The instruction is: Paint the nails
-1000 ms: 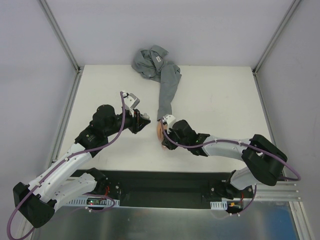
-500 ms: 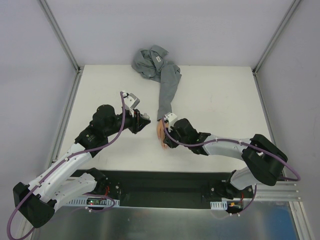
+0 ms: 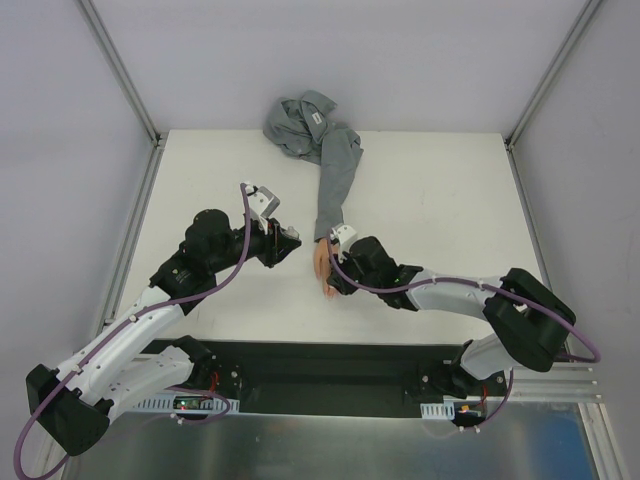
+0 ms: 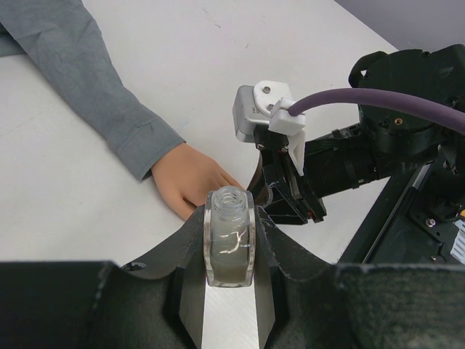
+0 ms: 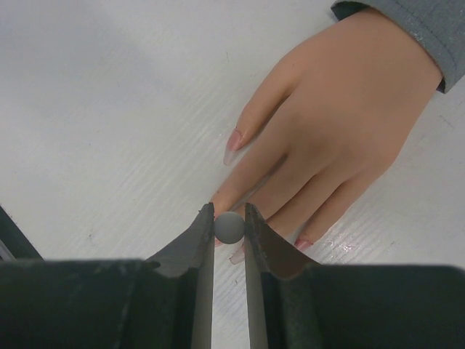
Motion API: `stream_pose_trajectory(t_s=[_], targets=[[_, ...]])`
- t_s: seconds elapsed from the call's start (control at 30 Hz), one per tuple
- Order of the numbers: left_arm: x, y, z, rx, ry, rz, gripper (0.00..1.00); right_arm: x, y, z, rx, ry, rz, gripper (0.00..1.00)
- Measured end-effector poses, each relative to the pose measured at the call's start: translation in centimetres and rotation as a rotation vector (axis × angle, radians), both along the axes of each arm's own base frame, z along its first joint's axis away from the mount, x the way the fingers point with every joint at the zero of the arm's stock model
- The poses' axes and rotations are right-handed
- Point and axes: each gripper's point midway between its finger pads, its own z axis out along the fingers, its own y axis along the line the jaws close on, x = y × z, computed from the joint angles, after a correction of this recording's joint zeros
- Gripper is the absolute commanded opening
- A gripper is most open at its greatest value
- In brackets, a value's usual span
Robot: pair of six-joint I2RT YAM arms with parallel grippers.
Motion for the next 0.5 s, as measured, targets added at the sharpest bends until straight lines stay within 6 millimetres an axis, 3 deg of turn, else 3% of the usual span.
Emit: stream_pose_trajectory(t_s=[0.5], targets=[[0.0,0.0,0.0,0.0,0.0,0.0,0.0,-0.93,0.28,-0.1,0.004,0.012,0.014,0.01]])
